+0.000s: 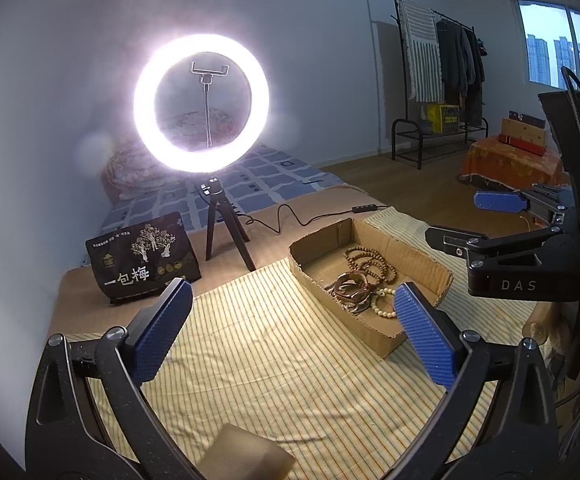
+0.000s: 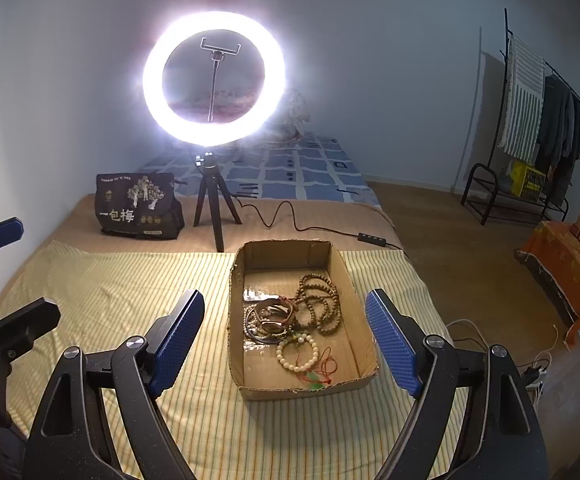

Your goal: Organize jewelry

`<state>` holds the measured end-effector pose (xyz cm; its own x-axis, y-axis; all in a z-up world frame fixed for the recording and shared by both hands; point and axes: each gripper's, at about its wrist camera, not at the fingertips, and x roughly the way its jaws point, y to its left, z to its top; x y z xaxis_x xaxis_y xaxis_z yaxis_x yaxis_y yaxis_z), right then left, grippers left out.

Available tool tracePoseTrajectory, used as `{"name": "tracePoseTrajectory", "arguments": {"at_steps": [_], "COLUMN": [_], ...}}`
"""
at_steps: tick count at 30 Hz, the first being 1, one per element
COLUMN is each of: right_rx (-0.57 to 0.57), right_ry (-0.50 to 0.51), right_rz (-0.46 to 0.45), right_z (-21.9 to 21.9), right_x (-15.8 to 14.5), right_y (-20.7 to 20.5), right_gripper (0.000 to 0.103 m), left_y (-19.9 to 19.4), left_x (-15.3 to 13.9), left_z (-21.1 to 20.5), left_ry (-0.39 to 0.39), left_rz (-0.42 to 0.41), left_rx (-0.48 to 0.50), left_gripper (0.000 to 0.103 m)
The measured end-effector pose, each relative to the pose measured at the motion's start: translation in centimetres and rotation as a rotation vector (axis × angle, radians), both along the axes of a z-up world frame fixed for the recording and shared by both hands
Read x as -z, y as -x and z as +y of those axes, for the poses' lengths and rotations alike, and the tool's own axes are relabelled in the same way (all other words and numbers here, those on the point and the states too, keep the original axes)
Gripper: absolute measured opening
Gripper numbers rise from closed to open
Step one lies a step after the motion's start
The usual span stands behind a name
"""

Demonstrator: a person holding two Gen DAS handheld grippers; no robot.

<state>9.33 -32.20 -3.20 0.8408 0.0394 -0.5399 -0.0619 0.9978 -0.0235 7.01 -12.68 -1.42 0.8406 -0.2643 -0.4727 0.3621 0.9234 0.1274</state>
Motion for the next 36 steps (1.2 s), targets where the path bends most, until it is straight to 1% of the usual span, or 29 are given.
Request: {"name": "tracePoseTrajectory", "arguments": {"at_steps": [7, 16, 36], "right_rx": [0.007, 0.007, 0.005], "right_ry": [-0.004, 0.004, 0.002], "right_rz": [0.007, 0.022, 0.035], "right_z": [0.0, 0.2, 0.6], "right_x": [0.2, 0.6, 1.1], "right_y": [-0.2, -0.4, -0.5], "right_gripper": [0.083, 0.083, 0.083], "left_y": [0.2, -0.2, -0.2], "left_x": [0.1, 0.3, 0.3], "left_z": [-0.2, -0.3, -0.2], "left_ry": [-0.018, -0.032, -0.041], "left_rz": [-0.004, 0.016, 0.014], "left_rx": [0.0, -0.004, -0.011], "left_gripper": [0.103, 0.103, 0.103]}}
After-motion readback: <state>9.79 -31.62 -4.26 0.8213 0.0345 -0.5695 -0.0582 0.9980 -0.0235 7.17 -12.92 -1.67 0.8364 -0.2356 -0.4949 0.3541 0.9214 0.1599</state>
